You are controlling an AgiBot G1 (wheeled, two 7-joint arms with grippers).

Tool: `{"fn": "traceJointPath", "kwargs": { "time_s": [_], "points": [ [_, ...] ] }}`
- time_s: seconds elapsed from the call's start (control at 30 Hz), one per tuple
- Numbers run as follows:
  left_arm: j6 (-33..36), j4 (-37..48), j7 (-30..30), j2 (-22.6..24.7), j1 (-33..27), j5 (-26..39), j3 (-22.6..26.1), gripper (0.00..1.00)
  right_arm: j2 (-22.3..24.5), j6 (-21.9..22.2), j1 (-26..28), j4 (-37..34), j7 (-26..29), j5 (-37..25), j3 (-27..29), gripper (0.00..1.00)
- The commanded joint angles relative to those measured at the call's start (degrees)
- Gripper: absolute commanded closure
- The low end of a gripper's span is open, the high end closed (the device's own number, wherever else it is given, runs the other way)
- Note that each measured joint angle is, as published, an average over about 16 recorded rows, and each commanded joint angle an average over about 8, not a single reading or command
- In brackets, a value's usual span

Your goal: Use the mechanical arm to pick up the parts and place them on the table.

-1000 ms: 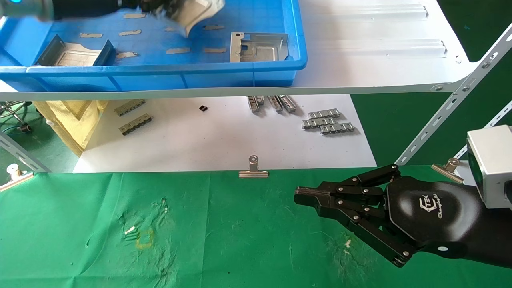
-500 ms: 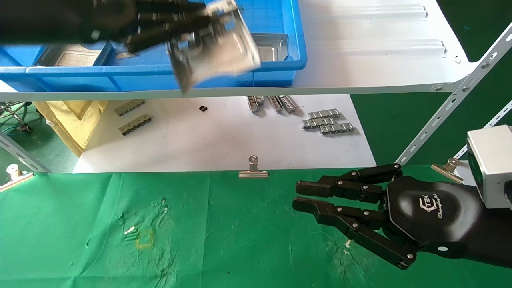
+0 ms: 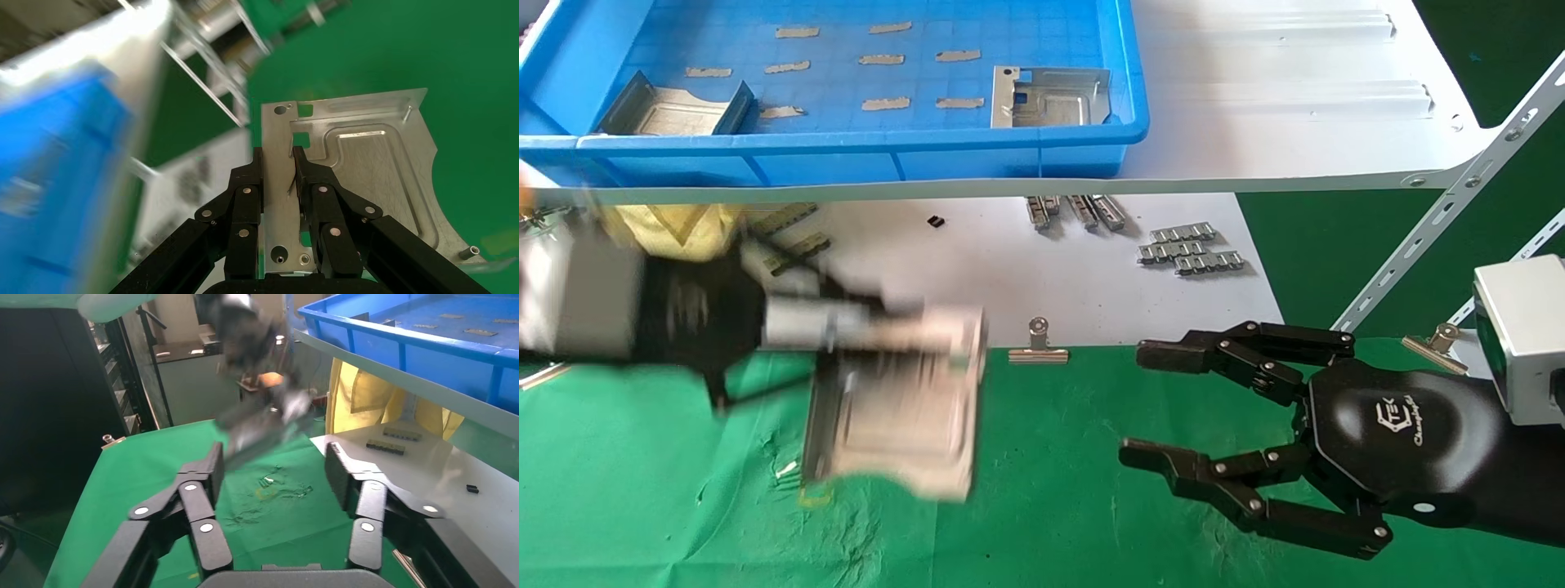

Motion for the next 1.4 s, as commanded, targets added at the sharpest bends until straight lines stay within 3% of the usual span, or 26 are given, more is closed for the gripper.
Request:
{"fn": "traceJointPath", "kwargs": {
  "time_s": [0.03, 0.23, 0.43, 0.47, 0.7, 0.77, 1.13, 1.4],
  "points": [
    [-0.4, -2.1, 1.9, -2.2, 1.9, -0.6, 3.4, 1.0, 0.0, 0.0, 0.0, 0.0, 0.0, 0.0, 0.0, 0.0],
    [-1.4, 7.1, 9.9, -0.5, 1.9, 6.4, 9.0, 1.0, 0.0, 0.0, 0.0, 0.0, 0.0, 0.0, 0.0, 0.0],
    [-1.8, 15.3, 16.6, 1.9, 1.3, 9.1, 11.1, 1.0, 0.0, 0.0, 0.0, 0.0, 0.0, 0.0, 0.0, 0.0],
    [-1.8, 16.3, 17.5, 2.3, 1.2, 9.3, 11.3, 0.96, 0.0, 0.0, 0.0, 0.0, 0.0, 0.0, 0.0, 0.0],
    [-2.1, 22.6, 21.4, 4.7, 0.7, 10.6, 12.6, 0.12, 0.0, 0.0, 0.0, 0.0, 0.0, 0.0, 0.0, 0.0],
    [-2.2, 24.4, 21.7, 5.3, 0.6, 10.6, 12.7, 0.0, 0.0, 0.0, 0.0, 0.0, 0.0, 0.0, 0.0, 0.0],
    [-1.6, 30.8, 21.6, 7.8, 0.3, 9.1, 12.3, 0.0, 0.0, 0.0, 0.0, 0.0, 0.0, 0.0, 0.0, 0.0],
    [0.2, 31.5, 13.6, 7.5, 3.0, 0.1, 7.7, 0.0, 0.0, 0.0, 0.0, 0.0, 0.0, 0.0, 0.0, 0.0]
  ]
}}
